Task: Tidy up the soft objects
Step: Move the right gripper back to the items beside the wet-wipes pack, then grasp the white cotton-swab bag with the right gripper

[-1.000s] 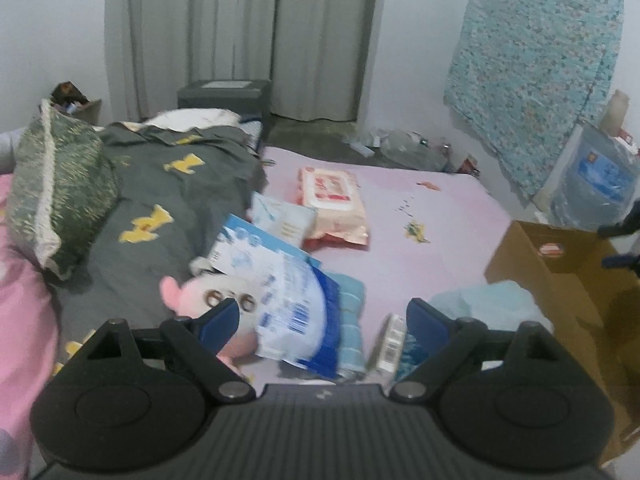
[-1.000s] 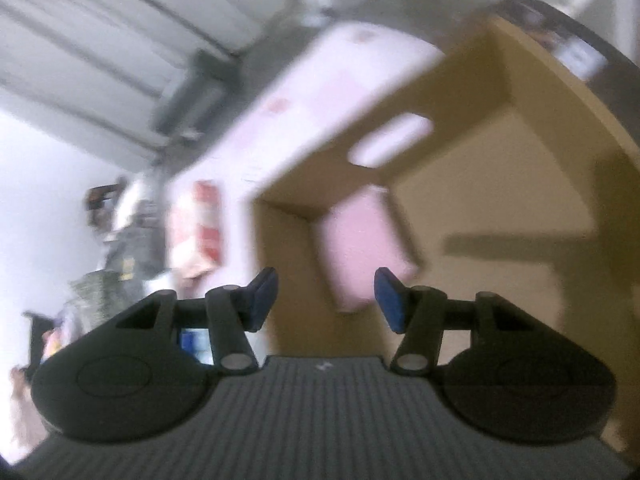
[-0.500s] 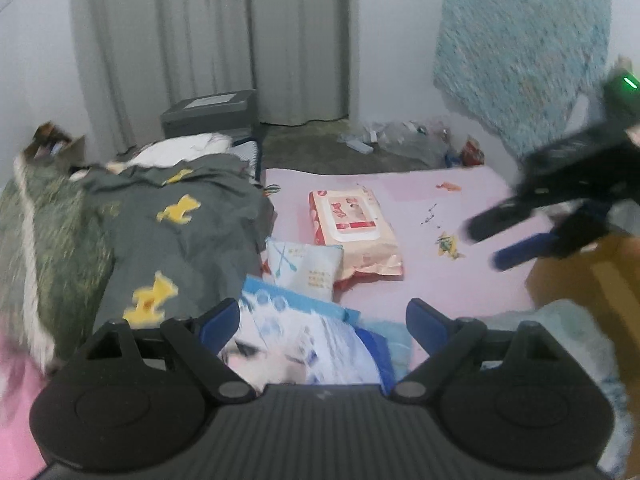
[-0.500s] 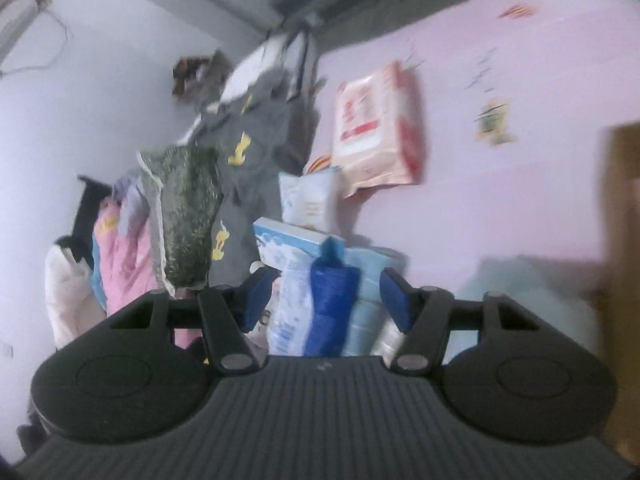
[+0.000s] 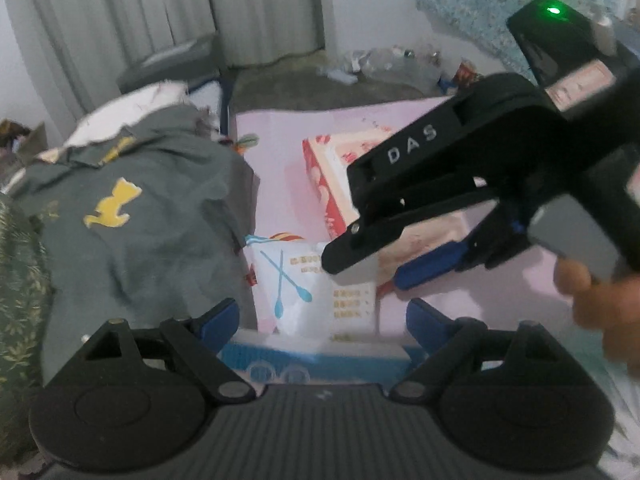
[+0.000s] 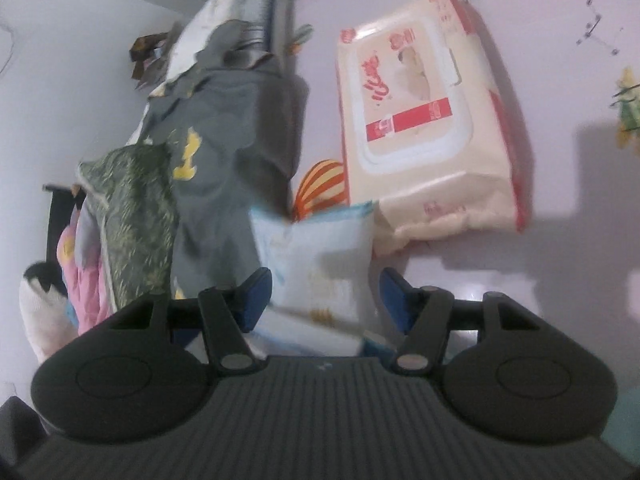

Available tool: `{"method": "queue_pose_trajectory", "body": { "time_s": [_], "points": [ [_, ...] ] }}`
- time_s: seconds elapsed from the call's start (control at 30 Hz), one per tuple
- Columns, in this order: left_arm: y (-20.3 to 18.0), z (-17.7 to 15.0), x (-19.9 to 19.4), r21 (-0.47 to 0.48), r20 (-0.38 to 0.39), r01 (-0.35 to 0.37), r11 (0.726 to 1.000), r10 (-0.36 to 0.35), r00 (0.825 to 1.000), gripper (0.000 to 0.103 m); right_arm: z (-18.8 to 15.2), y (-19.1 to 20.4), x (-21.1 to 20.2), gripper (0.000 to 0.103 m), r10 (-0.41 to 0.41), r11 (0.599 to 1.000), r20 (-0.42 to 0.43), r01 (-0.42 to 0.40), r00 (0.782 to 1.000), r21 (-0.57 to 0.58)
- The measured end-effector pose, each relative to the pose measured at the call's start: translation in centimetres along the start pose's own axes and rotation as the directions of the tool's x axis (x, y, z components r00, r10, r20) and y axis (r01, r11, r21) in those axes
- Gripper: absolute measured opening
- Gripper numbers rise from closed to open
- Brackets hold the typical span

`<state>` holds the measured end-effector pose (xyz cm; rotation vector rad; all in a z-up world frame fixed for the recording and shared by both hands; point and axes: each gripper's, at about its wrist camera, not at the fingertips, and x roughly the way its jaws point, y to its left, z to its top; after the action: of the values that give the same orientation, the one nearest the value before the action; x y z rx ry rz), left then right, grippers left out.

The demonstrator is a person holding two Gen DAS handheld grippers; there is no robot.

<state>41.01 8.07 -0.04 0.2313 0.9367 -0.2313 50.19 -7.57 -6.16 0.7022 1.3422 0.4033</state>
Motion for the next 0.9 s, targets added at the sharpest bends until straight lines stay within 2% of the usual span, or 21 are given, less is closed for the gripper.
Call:
{"method": "queue_pose_trajectory", "body": {
  "time_s": [0.17, 0.23, 0.4, 0.63, 0.9],
  "points": [
    [0.5, 1.1, 3.1, -0.010, -0.076, 0.030, 0.999, -0.031, 0.997, 0.091, 1.1, -0.8, 2.4, 0.060, 0.027, 0.999, -0.011, -0.027, 1.000, 0.024],
    [0.7, 1.4, 4.1, -0.022, -0.108, 0.034, 0.999, -0.036, 0.993, 0.086, 1.3, -1.0, 2.8, 0.060, 0.045, 0.998, -0.019, -0.044, 0.999, 0.039],
    [1.1, 1.6, 5.4, -0.056, -0.130, 0.022, 0.998, -0.029, 0.991, 0.082, 1.3, -1.0, 3.4, 0.050, 0.078, 0.997, -0.042, -0.077, 0.996, 0.024],
    [1.3, 2.0, 4.2, -0.076, -0.102, -0.007, 0.997, -0.001, 0.995, 0.074, 1.5, -0.6, 3.4, 0.039, 0.090, 0.996, -0.033, -0.090, 0.995, 0.006],
    [1.9, 3.4, -0.3, -0.134, -0.016, -0.003, 0.991, 0.001, 1.000, 0.067, 2.0, 1.4, 0.6, 0.028, 0.158, 0.987, 0.015, -0.158, 0.987, -0.035]
  ]
}}
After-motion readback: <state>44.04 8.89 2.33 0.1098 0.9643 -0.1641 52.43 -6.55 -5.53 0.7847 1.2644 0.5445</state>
